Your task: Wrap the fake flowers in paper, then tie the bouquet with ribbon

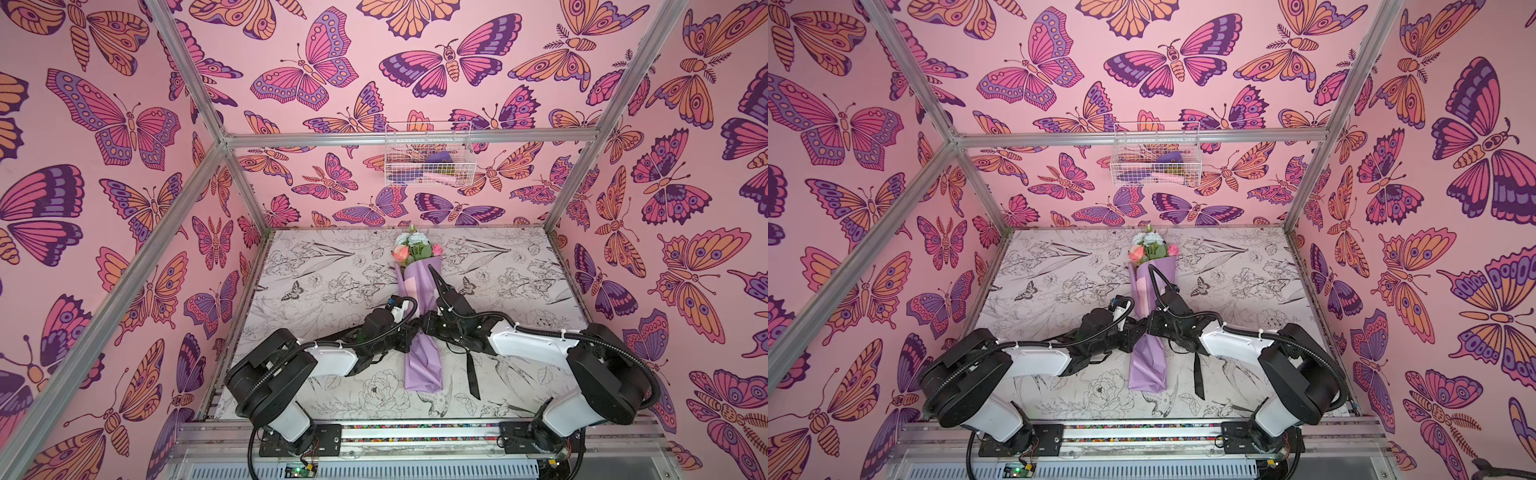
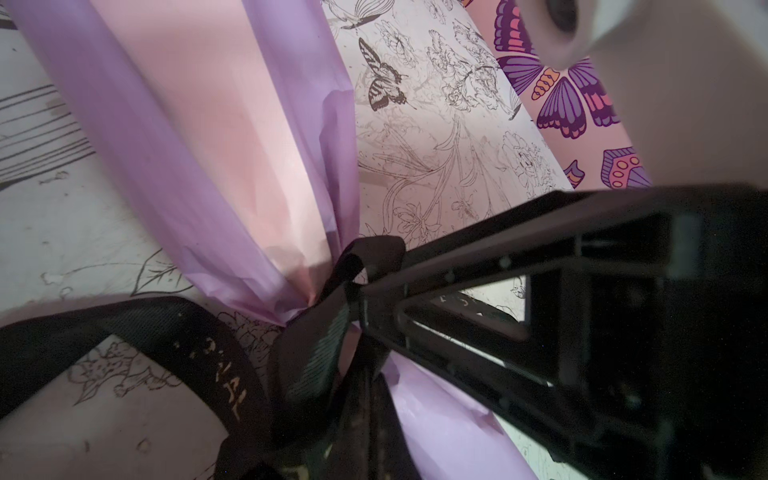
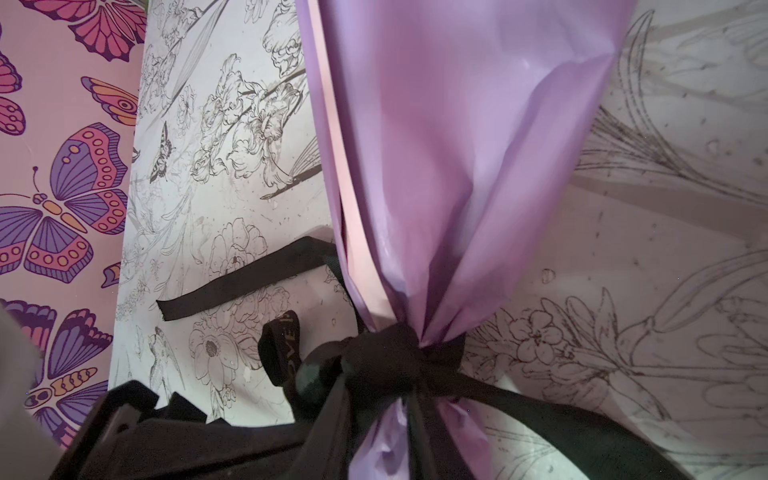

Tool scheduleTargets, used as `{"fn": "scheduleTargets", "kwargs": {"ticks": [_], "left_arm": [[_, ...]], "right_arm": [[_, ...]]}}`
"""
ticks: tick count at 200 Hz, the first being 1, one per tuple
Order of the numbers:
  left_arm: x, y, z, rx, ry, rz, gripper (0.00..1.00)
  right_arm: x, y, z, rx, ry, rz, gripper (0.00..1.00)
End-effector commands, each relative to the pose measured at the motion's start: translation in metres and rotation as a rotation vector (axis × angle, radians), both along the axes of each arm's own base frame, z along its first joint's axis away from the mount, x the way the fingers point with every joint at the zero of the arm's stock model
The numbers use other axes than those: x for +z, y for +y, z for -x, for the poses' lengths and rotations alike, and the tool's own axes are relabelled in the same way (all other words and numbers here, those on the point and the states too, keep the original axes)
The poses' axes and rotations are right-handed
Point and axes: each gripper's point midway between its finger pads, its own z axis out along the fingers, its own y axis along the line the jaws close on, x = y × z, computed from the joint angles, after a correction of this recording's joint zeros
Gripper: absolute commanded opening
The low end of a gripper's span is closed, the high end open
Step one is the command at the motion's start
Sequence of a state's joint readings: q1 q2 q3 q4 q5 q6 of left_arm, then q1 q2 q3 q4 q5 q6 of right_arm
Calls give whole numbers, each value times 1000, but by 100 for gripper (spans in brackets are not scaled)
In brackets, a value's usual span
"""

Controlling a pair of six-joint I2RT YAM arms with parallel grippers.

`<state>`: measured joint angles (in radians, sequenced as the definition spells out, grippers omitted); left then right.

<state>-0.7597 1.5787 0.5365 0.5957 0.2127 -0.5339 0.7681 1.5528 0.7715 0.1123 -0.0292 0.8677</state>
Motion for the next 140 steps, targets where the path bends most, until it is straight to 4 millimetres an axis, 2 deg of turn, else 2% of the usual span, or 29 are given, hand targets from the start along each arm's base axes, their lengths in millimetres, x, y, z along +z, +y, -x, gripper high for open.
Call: {"fn": "scheduleTargets", "kwargs": {"ticks": [1,43,78,107,140], "left_arm": [[1,0,3,-4,-2,8,0],[11,2,2,14,-10,31,0],[30,10,-1,56,-43,34,16],[41,26,-8,120,-78,-40,34],[37,37,-18,107,-65,-202,39]], "right_arm": [[2,-5,2,-20,-10,8,18],[1,-5,2,-14,-11,13,9],[-1,-6,3,-11,-9,11,6],[1,-5,3,-8,-15,9,6],[2,-3,3,-1,-17,2,6]]}}
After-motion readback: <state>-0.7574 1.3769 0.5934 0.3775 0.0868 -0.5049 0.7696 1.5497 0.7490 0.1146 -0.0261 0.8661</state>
